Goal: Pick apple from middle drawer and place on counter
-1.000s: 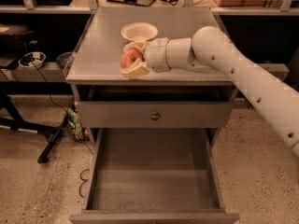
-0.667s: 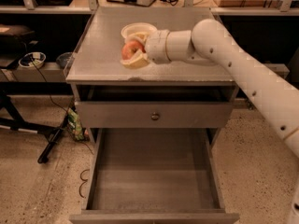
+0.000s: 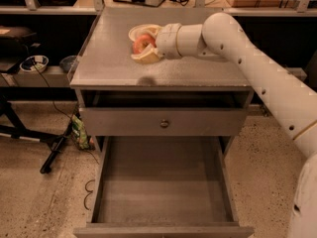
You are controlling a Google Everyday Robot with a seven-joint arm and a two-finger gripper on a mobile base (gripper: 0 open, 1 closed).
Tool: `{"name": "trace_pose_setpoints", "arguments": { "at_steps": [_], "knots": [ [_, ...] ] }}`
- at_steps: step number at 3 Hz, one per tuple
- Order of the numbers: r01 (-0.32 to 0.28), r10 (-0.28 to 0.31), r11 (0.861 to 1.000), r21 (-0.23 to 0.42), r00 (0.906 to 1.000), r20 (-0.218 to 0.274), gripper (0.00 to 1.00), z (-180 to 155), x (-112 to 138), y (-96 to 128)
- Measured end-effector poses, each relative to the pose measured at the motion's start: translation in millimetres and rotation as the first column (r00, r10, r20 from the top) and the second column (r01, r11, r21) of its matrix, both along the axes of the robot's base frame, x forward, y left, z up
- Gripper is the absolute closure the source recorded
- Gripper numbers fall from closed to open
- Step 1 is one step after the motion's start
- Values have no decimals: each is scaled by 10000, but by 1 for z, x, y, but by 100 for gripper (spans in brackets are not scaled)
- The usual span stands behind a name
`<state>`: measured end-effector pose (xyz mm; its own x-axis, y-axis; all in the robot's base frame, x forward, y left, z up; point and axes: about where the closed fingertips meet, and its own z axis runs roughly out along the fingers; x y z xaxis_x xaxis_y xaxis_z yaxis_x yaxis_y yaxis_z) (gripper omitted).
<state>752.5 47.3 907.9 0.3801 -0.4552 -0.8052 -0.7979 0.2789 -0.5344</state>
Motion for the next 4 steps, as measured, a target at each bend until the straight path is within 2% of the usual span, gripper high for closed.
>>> {"name": "trace_pose_setpoints", "arguments": {
  "at_steps": [1, 3, 4],
  "knots": [
    [-1, 1, 10000, 0, 10000, 0, 85, 0, 0, 0],
    [-2, 2, 10000, 0, 10000, -1, 39, 0, 0, 0],
    [-2, 2, 10000, 0, 10000, -1, 8, 0, 0, 0]
  ]
}}
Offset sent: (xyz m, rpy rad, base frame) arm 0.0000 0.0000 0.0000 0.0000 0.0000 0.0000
